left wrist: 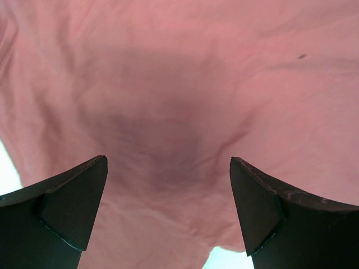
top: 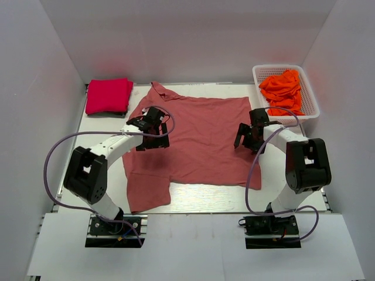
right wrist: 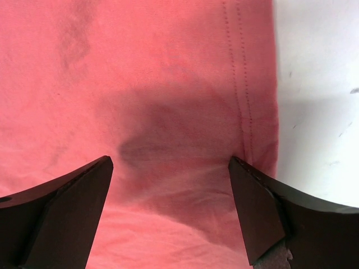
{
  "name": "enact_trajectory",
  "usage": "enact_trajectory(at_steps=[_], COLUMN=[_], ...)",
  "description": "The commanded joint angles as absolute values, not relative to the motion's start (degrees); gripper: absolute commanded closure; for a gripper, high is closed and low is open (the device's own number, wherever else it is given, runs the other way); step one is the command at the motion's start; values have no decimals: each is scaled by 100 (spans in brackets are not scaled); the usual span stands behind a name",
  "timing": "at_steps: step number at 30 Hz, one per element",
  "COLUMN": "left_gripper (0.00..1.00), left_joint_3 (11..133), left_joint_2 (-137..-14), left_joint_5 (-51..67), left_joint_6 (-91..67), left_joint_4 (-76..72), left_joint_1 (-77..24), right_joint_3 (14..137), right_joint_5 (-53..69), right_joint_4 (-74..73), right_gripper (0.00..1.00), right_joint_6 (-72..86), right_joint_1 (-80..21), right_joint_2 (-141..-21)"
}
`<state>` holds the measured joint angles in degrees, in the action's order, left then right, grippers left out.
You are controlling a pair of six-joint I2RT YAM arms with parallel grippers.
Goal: Fold and stack the t-shirts
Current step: Flatten out the tshirt
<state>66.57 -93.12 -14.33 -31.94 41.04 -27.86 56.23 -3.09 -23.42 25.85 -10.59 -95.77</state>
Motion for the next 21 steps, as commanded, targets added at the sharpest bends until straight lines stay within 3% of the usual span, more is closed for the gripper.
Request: enact_trajectory(at_steps=[1, 9, 16, 21], left_gripper=[0, 0, 0, 0], left_joint_3=[6574, 7803, 9884, 10449], left_joint_2=[-8807, -9989, -11635, -12601], left_joint_5=[-1494, -1942, -2461, -2434], left_joint_6=[-3261, -2814, -2505, -2251], left_joint_4=[4149, 3482, 3814, 3814], left_joint_1=[-2769, -2594, -2092, -1899], right_joint_3=[6063, 6764, 8006, 8999], right_joint_5=[-310, 19, -747, -790], right_joint_4=[-2636, -2170, -2584, -2829], right_gripper=[10, 10, 10, 10], right_joint_6=[1926, 1477, 1556, 1389], right_joint_1=[-1002, -1222, -1239, -1327], right_joint_2=[-9730, -9342, -10685, -11599])
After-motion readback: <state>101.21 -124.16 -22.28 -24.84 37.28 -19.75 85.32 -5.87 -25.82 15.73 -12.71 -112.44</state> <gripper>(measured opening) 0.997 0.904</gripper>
